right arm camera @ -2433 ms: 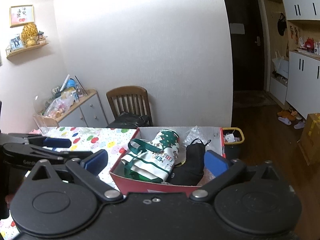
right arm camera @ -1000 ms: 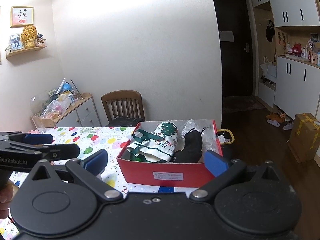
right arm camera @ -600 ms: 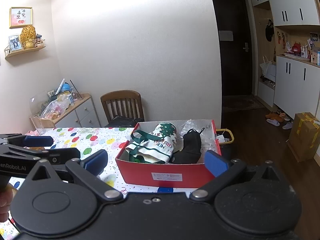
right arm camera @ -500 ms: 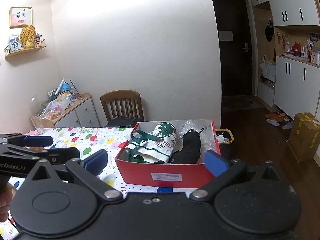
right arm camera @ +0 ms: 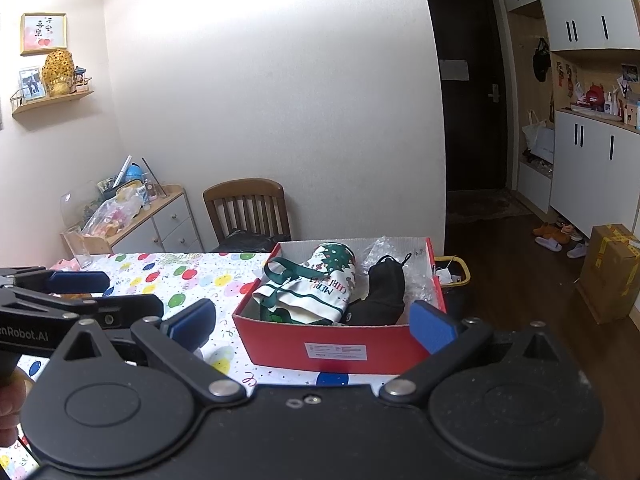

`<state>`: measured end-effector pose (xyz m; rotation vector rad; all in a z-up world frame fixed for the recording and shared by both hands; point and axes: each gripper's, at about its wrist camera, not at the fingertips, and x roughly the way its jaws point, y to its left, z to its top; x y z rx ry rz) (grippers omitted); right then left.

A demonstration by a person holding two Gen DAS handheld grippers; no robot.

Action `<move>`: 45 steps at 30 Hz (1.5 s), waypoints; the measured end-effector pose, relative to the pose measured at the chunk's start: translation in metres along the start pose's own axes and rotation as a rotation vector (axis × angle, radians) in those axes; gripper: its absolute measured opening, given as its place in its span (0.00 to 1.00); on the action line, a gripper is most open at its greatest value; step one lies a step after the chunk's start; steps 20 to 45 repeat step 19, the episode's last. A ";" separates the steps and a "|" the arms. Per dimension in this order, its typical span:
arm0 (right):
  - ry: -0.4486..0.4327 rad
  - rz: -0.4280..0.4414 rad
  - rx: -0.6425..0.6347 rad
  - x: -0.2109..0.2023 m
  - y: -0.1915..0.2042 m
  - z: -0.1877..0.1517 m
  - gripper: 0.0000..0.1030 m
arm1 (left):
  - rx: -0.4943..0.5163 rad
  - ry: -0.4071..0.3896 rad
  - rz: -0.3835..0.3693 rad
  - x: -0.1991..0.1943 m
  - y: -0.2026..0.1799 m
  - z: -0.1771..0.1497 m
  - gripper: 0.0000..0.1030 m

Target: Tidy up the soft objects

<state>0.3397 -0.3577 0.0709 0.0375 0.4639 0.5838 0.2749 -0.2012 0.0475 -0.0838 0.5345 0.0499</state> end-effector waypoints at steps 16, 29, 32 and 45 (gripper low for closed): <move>-0.002 0.014 -0.003 0.000 0.003 -0.001 1.00 | -0.018 0.001 0.020 -0.002 0.002 -0.002 0.98; 0.001 0.015 -0.005 0.000 0.005 -0.001 1.00 | -0.019 0.001 0.015 -0.001 0.003 -0.001 0.98; 0.001 0.015 -0.005 0.000 0.005 -0.001 1.00 | -0.019 0.001 0.015 -0.001 0.003 -0.001 0.98; 0.001 0.015 -0.005 0.000 0.005 -0.001 1.00 | -0.019 0.001 0.015 -0.001 0.003 -0.001 0.98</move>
